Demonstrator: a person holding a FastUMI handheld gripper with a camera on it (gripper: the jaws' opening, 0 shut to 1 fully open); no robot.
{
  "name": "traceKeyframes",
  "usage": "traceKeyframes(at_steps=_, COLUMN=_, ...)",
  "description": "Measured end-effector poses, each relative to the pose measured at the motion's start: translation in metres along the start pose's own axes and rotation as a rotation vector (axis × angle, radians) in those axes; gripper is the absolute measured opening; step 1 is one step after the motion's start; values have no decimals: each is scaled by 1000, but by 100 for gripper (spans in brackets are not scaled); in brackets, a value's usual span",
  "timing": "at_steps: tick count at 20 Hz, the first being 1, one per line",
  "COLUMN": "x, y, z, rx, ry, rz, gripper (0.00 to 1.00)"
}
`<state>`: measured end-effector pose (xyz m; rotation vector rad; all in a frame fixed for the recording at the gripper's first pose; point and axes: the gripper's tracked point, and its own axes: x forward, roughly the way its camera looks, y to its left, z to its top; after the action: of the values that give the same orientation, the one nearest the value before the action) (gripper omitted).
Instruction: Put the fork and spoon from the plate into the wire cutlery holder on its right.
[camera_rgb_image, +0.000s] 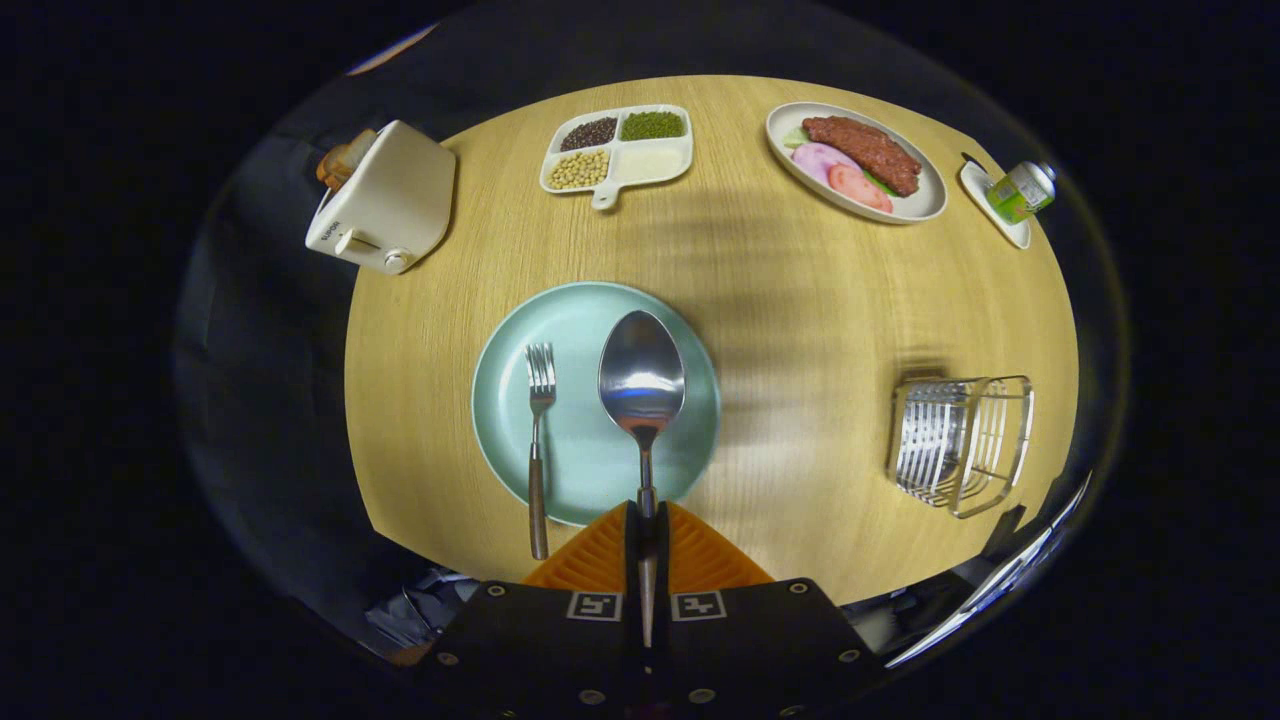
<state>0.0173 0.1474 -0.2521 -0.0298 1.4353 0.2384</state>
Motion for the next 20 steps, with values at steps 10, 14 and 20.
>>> traceKeyframes(at_steps=10, x=-56, y=-176, z=-37, rx=41, ry=148, rz=-209, gripper=3)
traceKeyframes(at_steps=14, x=-49, y=-192, z=-49, rx=38, ry=267, rz=-203, gripper=3)
traceKeyframes(at_steps=20, x=-36, y=-199, z=-41, rx=-12, ry=366, rz=-202, gripper=4)
